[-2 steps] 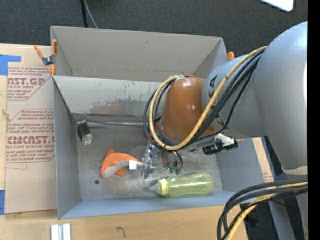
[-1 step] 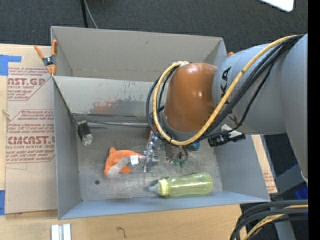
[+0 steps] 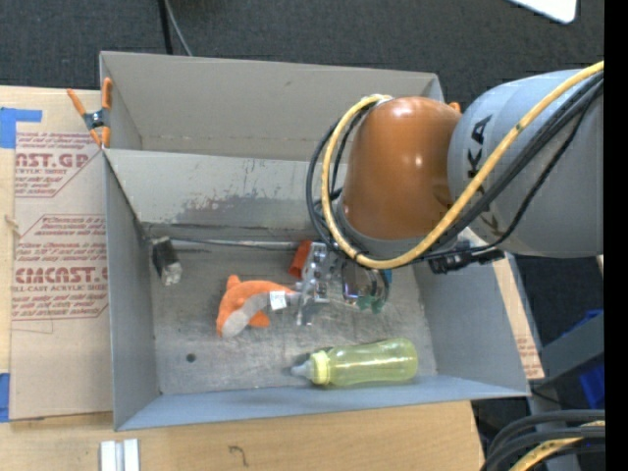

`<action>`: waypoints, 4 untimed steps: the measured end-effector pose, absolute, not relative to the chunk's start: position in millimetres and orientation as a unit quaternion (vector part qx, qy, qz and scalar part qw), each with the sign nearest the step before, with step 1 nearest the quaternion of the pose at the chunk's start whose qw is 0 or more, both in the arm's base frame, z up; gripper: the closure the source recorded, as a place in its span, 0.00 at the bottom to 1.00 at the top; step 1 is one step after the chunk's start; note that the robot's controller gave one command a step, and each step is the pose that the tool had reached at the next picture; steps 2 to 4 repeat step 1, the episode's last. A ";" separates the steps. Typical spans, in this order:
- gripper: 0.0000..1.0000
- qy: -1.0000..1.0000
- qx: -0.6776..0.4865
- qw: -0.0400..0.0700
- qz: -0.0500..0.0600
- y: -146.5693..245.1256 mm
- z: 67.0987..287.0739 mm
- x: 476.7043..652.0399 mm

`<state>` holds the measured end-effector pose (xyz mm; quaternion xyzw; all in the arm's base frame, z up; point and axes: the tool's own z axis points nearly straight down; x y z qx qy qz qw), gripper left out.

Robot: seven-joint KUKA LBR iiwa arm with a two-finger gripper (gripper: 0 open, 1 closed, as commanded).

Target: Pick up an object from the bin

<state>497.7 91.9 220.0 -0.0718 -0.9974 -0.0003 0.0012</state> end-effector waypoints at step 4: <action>1.00 -0.997 -0.071 0.001 0.000 94.7 277.3 502.4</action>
Offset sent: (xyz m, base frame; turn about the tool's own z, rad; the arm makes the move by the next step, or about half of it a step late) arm -0.0111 -0.0066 -0.0793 0.0705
